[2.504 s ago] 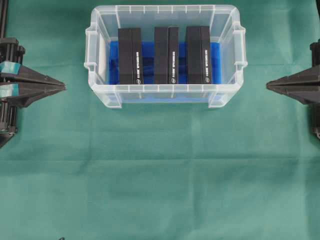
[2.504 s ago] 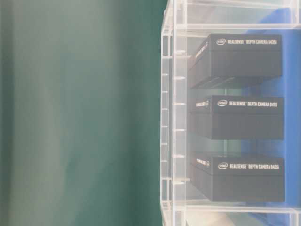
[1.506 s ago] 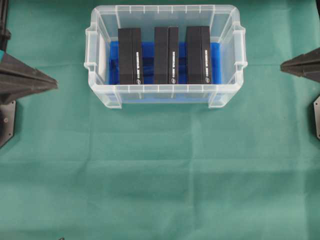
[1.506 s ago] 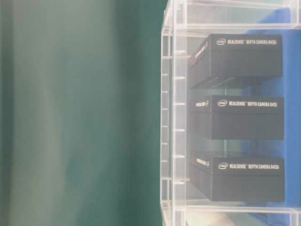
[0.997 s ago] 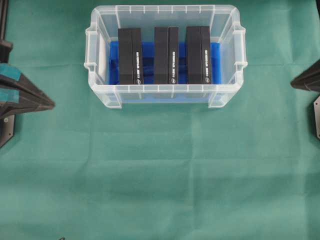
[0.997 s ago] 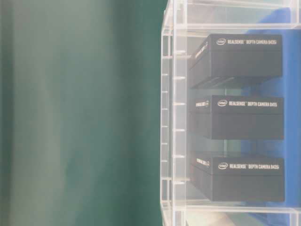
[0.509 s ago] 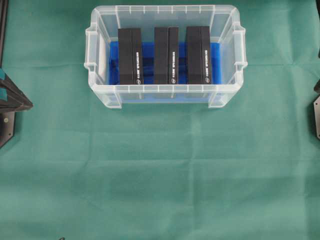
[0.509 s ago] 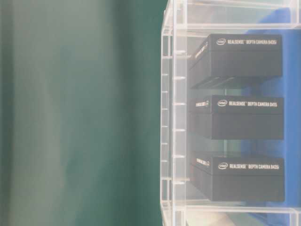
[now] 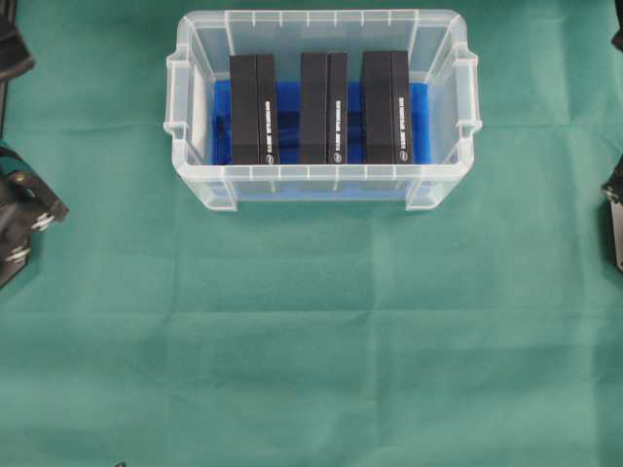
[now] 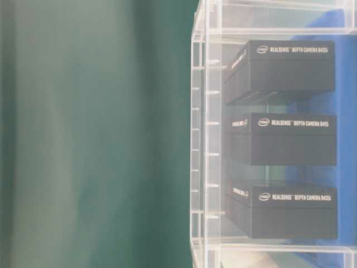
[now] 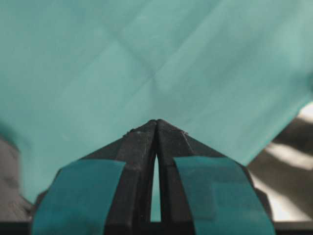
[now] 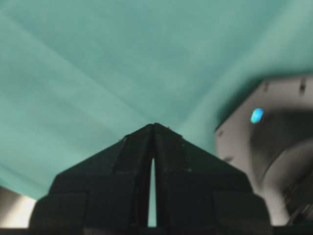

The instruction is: Take out the box from the case.

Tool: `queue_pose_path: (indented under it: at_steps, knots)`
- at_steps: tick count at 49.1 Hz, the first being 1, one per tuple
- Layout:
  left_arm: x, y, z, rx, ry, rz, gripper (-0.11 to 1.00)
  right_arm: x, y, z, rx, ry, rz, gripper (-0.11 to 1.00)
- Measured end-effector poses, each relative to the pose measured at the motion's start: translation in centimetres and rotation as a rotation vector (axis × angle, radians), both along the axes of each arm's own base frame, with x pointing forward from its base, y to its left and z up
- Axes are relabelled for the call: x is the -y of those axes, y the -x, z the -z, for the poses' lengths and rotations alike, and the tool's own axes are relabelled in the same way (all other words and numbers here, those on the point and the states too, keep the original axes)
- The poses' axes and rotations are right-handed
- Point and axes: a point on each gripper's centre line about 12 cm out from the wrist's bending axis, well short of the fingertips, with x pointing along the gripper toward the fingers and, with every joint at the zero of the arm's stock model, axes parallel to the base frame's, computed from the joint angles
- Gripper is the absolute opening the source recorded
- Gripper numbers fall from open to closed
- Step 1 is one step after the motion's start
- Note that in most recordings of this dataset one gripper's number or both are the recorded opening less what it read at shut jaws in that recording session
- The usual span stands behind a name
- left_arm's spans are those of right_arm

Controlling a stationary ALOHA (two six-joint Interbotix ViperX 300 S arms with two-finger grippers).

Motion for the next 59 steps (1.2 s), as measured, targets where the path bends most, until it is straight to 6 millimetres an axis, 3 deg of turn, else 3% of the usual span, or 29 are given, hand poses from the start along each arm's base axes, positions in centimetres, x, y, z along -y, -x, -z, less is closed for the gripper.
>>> queue_pose_path:
  at_steps: [10, 26, 49, 59]
  knots:
    - [-0.3, -0.1, 0.0, -0.015, 0.052, -0.162, 0.01, 0.0, 0.0, 0.1, -0.031, -0.041, 0.18, 0.0]
    - [-2.4, 0.0, 0.1, -0.027, 0.026, -0.257, 0.01, 0.9, -0.7, 0.1, -0.041, -0.004, 0.225, 0.0]
    - [-7.9, 0.8, 0.1, -0.055, -0.036, -0.394, 0.01, 7.5, -1.1, 0.8, -0.087, 0.064, 0.276, 0.0]
    - [-9.2, 1.1, 0.1, -0.061, -0.045, -0.437, 0.01, 10.1, -1.2, 1.2, -0.094, 0.078, 0.304, 0.0]
